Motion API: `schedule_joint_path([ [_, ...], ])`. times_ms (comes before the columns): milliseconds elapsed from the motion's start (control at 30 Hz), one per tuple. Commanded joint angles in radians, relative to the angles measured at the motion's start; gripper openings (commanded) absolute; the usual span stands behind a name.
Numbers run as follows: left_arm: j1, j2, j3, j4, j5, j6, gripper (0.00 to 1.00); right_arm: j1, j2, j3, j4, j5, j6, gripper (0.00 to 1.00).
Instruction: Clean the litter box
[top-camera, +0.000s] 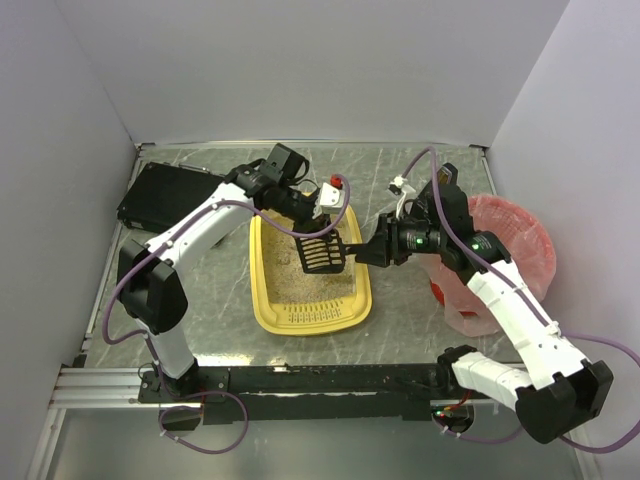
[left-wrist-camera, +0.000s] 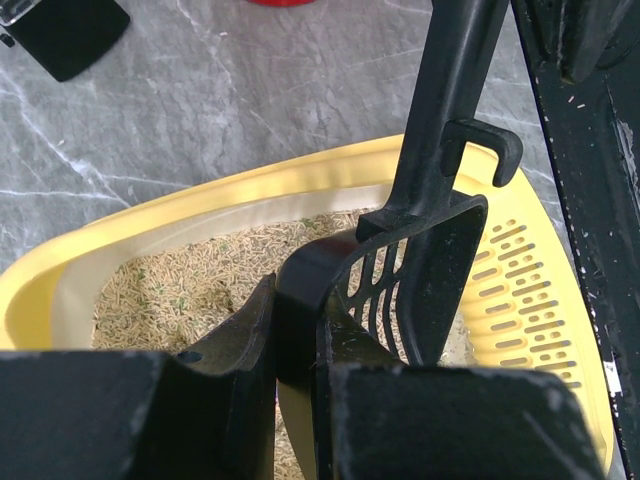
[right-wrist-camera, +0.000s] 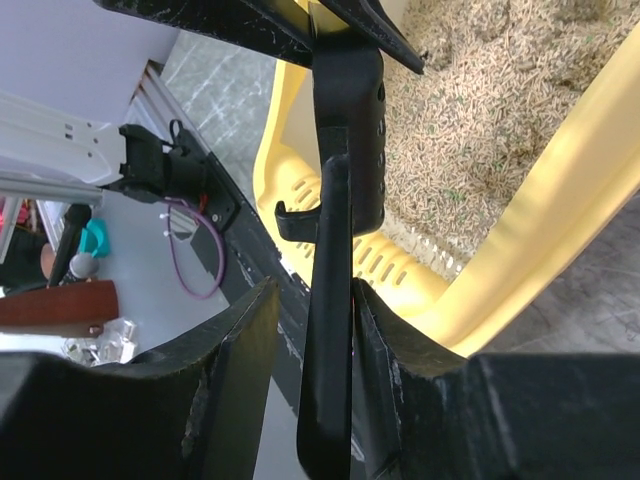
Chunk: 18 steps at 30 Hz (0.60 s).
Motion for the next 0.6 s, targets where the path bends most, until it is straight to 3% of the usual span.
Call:
schedule_joint_path([
  [0,0.002,-0.004,0.039,-0.005,0.04,0.048,0.01,0.011,-0.037,0.009,0.085,-0.009,0.033,0.43],
  [467,-0.003,-0.021,0.004,0.029,0.032,0.026,0.01,0.011,-0.023,0.0,0.13,0.033,0.099,0.39],
  [567,-0.003,-0.02,0.004,0.041,0.027,0.014,0.01,0.011,-0.02,-0.002,0.127,0.015,0.09,0.3],
])
